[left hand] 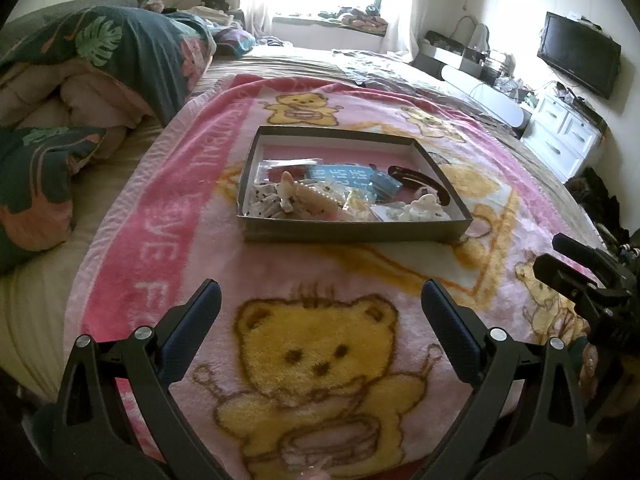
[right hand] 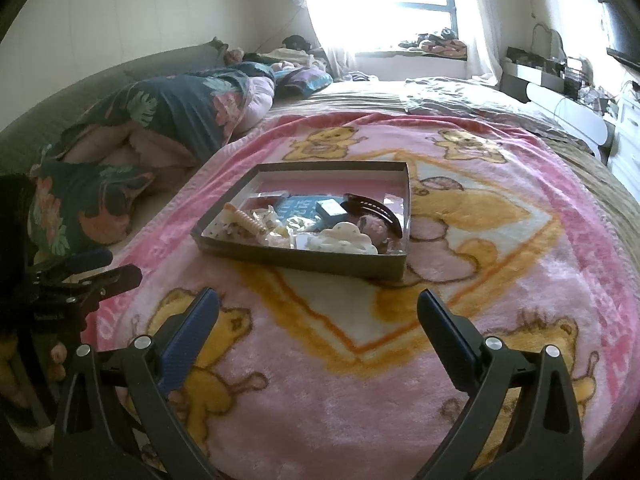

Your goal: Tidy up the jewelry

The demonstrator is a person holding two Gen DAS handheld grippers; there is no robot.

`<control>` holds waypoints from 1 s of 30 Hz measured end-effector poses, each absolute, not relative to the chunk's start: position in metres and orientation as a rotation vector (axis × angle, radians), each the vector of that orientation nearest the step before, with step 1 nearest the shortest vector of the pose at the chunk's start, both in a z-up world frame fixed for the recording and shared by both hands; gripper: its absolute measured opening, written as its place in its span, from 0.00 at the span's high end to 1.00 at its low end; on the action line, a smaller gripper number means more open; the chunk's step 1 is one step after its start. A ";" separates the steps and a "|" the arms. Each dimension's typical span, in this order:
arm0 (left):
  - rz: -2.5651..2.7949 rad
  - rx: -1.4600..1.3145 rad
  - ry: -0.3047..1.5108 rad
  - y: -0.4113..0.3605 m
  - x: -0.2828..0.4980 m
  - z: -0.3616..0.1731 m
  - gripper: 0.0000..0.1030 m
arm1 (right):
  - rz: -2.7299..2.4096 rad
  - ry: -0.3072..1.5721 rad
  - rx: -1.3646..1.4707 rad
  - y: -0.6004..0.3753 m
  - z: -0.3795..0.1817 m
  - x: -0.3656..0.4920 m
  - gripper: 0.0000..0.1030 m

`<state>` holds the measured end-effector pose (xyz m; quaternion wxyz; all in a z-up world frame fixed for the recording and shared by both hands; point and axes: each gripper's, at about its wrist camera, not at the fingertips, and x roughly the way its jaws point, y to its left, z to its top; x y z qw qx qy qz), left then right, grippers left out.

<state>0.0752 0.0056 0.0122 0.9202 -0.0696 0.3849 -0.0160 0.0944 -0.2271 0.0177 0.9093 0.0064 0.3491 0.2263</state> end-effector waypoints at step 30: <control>-0.020 -0.135 0.792 0.005 0.074 0.016 0.09 | 0.466 0.713 0.021 -0.233 0.018 0.094 0.04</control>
